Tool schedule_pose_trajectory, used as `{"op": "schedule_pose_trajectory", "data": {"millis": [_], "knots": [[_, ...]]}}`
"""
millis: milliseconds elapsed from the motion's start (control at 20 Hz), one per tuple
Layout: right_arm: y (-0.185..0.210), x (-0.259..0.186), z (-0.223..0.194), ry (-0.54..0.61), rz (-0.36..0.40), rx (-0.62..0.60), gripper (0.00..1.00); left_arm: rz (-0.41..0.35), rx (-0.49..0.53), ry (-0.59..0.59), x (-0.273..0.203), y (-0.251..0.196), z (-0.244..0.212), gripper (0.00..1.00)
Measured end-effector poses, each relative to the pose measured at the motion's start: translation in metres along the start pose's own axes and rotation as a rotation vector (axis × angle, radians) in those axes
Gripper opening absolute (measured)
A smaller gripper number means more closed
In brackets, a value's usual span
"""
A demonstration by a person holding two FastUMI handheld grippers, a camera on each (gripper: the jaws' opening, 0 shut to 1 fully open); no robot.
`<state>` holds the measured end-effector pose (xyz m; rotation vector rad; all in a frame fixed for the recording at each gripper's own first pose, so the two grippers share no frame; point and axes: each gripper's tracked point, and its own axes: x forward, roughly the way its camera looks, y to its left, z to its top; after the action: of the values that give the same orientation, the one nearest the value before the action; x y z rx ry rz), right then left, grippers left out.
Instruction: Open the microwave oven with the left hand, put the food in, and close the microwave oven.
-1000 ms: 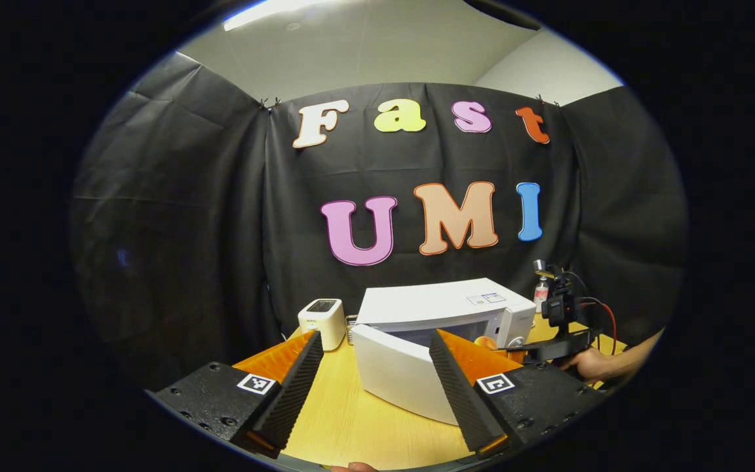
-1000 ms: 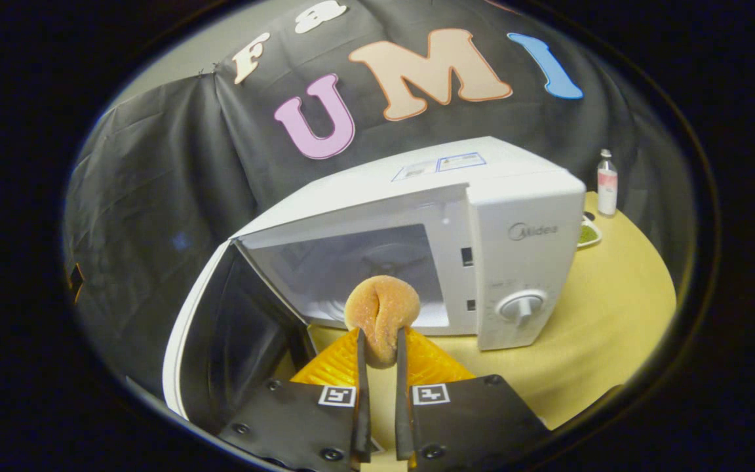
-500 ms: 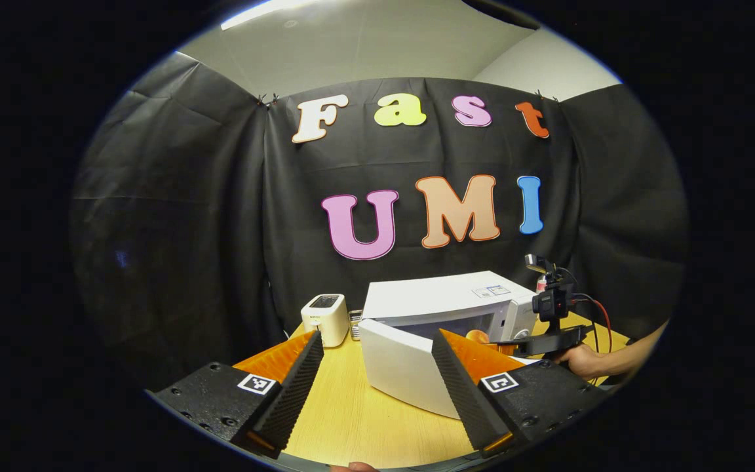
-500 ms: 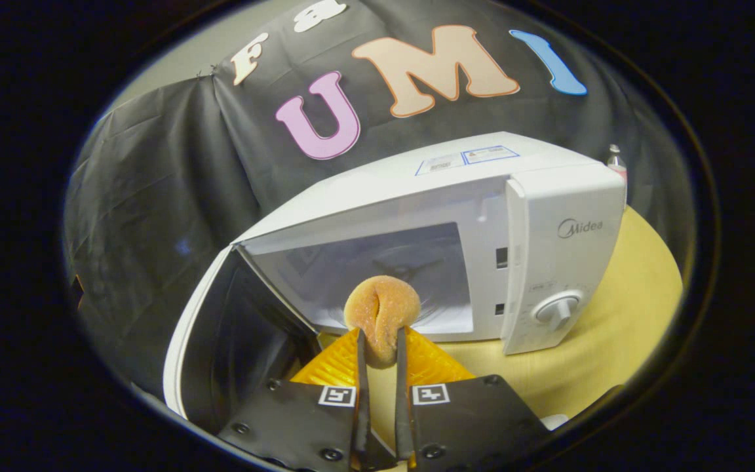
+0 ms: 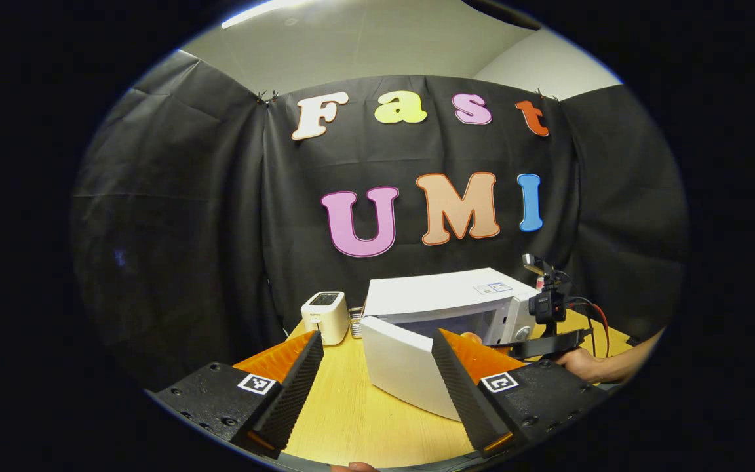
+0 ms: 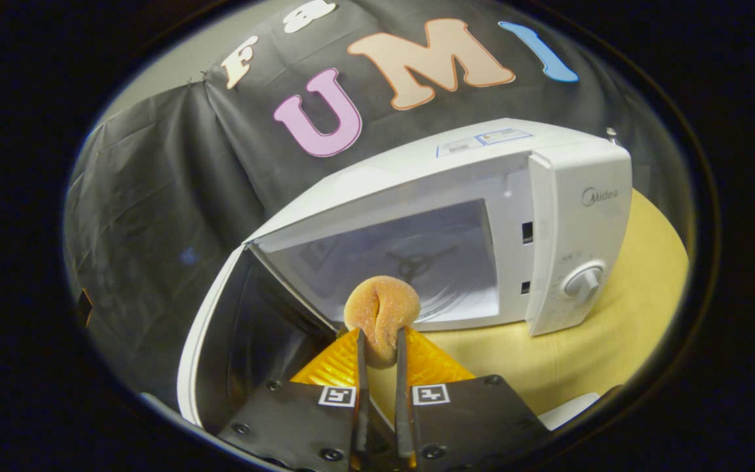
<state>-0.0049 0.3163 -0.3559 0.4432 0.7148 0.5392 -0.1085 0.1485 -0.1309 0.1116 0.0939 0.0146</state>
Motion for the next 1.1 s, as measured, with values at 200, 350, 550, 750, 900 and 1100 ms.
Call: {"op": "schedule_pose_trajectory", "data": {"millis": [200, 350, 550, 750, 900, 1100], "knots": [[-0.018, 0.009, 0.010, 0.007, -0.021, 0.067, 0.17, 0.001, 0.004, 0.008, 0.000, 0.004, -0.003, 0.98], [-0.033, 0.018, 0.013, 0.016, -0.058, 0.087, 0.17, 0.001, 0.007, 0.016, -0.001, 0.005, -0.006, 0.98], [-0.040, 0.038, 0.010, 0.051, -0.072, 0.131, 0.17, 0.000, 0.014, 0.033, -0.001, 0.008, -0.010, 0.98], [-0.032, 0.055, 0.011, 0.071, -0.066, 0.131, 0.16, 0.002, 0.025, 0.043, -0.001, 0.011, -0.013, 0.96], [-0.032, 0.065, 0.006, 0.086, -0.078, 0.119, 0.16, 0.010, 0.025, 0.054, -0.002, 0.016, -0.017, 0.96], [-0.037, 0.085, 0.004, 0.071, -0.111, 0.122, 0.16, 0.024, 0.024, 0.069, -0.003, 0.021, -0.022, 0.96]]}}
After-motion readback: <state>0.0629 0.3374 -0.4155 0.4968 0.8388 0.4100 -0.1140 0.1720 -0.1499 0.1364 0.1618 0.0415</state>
